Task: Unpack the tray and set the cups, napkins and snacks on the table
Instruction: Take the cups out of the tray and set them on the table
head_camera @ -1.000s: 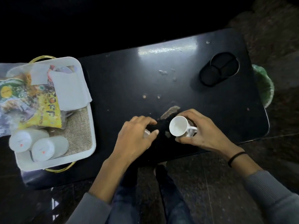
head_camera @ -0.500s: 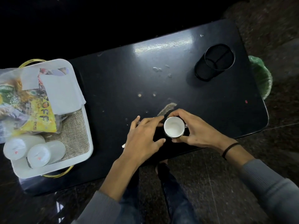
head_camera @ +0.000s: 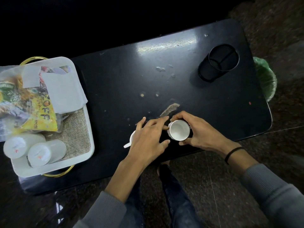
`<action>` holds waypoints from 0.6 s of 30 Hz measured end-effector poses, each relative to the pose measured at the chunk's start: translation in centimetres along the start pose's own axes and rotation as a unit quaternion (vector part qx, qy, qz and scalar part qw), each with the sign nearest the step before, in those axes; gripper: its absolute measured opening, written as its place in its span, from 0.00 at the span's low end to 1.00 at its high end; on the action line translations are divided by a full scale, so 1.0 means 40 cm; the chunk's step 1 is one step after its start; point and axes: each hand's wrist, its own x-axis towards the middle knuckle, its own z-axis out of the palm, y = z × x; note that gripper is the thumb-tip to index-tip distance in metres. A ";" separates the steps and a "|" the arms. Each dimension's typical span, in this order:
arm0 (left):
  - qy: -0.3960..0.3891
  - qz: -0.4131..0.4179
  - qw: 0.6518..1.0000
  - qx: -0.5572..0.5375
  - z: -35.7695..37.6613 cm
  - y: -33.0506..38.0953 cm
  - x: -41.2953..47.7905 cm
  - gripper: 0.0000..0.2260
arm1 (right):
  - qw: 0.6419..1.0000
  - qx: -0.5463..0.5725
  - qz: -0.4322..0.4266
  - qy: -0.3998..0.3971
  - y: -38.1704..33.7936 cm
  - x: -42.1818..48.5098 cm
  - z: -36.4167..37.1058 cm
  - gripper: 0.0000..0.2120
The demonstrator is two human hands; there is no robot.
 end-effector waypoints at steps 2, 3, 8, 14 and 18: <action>0.005 -0.003 1.000 -0.004 0.001 0.000 0.000 0.34 | 1.000 -0.020 0.006 -0.019 -0.004 0.001 -0.003 0.39; 0.007 -0.002 1.000 -0.004 0.001 0.002 0.001 0.34 | 0.999 -0.029 0.009 -0.026 -0.007 -0.001 -0.005 0.41; 0.033 0.001 0.999 -0.016 -0.016 0.011 -0.007 0.33 | 0.998 -0.056 -0.002 -0.038 -0.060 -0.012 -0.037 0.44; 0.101 -0.024 0.994 -0.039 -0.093 -0.006 -0.055 0.30 | 0.993 -0.097 -0.065 -0.022 -0.195 0.019 -0.065 0.31; 0.152 -0.066 0.984 -0.068 -0.158 -0.060 -0.108 0.27 | 0.989 -0.106 -0.103 -0.025 -0.317 0.075 -0.039 0.26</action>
